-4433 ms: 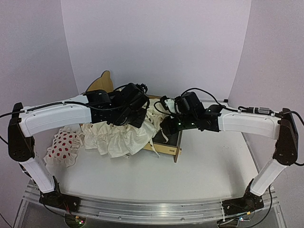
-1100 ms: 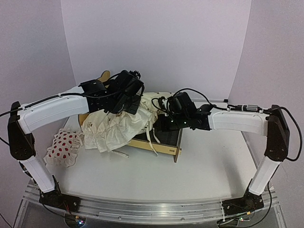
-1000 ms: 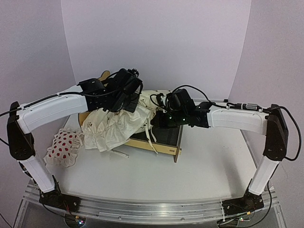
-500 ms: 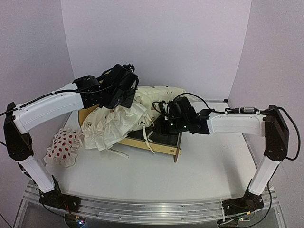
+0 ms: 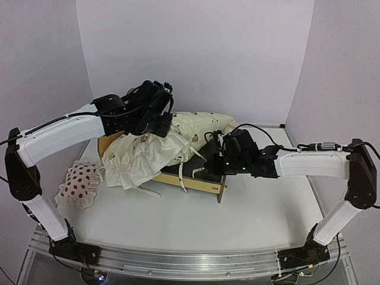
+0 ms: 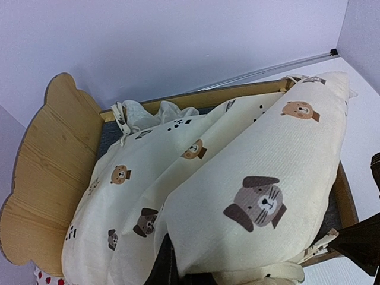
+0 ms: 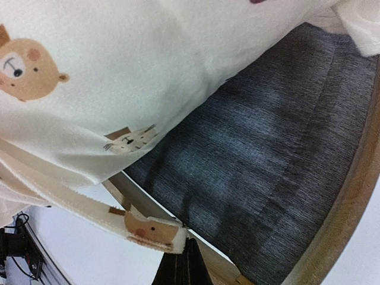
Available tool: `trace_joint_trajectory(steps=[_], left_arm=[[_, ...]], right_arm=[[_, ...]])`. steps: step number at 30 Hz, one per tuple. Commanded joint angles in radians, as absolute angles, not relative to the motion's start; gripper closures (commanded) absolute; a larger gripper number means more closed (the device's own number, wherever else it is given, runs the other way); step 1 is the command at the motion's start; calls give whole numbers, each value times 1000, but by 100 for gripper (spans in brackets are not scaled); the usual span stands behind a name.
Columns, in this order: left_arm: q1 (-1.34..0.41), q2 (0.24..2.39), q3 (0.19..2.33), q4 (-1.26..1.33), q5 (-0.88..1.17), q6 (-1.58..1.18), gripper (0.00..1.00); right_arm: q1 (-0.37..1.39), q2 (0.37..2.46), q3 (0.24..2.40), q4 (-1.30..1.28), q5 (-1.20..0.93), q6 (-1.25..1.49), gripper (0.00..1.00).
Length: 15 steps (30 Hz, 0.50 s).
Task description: Set up the pet bed
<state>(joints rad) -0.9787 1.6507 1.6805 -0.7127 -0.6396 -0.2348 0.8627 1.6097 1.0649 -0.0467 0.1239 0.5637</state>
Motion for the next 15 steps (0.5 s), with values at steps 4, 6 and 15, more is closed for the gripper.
trace_joint_trajectory(steps=[4,6,15], left_arm=[[-964,1669,1667,-638,-583,-248,100],[-965,1673,1656,-628,-563,-252,100],[-965,1684,1621,-592,-511,-258,100]], right_arm=[[861,1526,1012,-192,212,529,100],[861,1514,1014,-226,215,505,100],[861,1581,1073,-267,138,425,100]])
